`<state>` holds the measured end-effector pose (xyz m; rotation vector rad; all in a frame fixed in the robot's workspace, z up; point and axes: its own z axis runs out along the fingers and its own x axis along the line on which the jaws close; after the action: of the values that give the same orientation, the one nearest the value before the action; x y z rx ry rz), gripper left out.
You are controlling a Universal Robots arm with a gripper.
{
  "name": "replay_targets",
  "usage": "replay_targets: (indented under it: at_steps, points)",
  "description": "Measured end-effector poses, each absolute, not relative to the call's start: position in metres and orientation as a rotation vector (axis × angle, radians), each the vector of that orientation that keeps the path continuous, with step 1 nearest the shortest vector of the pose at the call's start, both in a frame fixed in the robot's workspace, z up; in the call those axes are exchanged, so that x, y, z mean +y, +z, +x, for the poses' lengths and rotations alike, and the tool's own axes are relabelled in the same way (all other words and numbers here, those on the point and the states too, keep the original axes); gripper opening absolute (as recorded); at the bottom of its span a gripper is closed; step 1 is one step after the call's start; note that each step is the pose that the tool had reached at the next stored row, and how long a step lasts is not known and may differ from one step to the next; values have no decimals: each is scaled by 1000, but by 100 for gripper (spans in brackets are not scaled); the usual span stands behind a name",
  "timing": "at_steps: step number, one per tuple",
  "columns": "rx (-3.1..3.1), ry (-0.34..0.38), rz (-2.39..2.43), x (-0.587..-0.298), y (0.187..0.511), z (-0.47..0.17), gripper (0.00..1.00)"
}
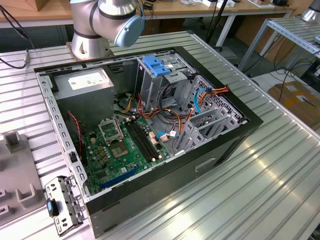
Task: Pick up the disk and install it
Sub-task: 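Pick up the disk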
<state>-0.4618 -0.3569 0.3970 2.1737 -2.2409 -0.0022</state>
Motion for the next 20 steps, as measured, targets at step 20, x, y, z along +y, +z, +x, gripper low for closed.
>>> replay_targets:
  at_steps: [20]
  points:
    - [-2242, -3, 2172, -357, 402, -459, 37]
